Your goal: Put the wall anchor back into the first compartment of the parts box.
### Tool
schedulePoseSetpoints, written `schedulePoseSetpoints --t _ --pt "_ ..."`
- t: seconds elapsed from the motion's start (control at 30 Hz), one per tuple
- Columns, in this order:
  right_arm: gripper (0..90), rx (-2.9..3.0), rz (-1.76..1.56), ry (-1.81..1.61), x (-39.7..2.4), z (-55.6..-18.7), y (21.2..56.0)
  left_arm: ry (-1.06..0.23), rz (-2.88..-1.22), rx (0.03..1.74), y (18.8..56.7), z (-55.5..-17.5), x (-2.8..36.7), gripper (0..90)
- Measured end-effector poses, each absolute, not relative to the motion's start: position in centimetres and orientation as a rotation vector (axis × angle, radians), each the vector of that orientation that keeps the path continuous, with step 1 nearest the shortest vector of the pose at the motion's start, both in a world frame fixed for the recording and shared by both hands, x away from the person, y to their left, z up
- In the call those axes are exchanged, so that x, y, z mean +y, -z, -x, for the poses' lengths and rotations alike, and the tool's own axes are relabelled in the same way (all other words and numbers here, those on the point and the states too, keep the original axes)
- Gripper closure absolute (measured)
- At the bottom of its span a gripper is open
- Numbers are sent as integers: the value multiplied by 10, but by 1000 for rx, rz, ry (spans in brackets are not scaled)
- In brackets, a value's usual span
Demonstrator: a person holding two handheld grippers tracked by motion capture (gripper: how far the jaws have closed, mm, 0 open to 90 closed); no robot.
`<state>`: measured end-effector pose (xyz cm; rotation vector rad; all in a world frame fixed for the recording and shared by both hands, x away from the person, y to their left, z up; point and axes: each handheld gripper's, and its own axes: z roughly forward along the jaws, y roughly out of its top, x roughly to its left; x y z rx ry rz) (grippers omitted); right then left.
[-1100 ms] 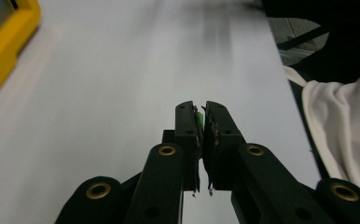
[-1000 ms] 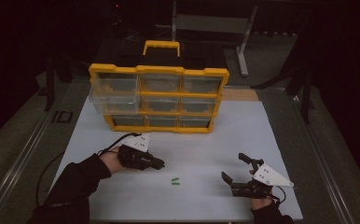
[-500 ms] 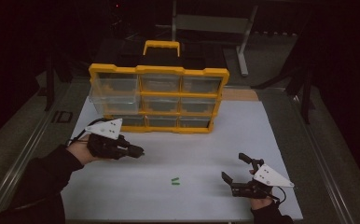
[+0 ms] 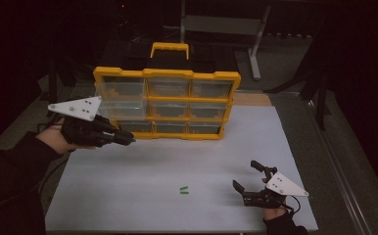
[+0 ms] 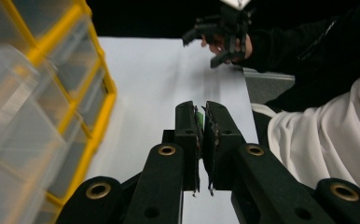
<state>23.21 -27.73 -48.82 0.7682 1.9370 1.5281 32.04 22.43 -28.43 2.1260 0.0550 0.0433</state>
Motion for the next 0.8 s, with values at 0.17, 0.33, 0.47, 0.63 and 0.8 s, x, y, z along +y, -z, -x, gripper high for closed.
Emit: schedulePoseSetpoints --t 0.17,0.33,0.47,0.63,0.8 --pt "81 1941 -767 -1526 -277 -232 489 -89 -2107 68 262 -327 234 832" --pt "80 1941 -773 -1527 -276 -232 489 -139 -2059 78 240 -336 240 831" --pt "81 1945 -770 -1524 -276 -233 490 -173 -2030 102 224 -349 243 832" --pt "81 1942 -767 -1526 -277 -232 489 -191 -2019 164 217 -366 253 832" --pt "81 1943 -771 -1529 -276 -232 490 -205 -2029 226 220 -380 260 832"
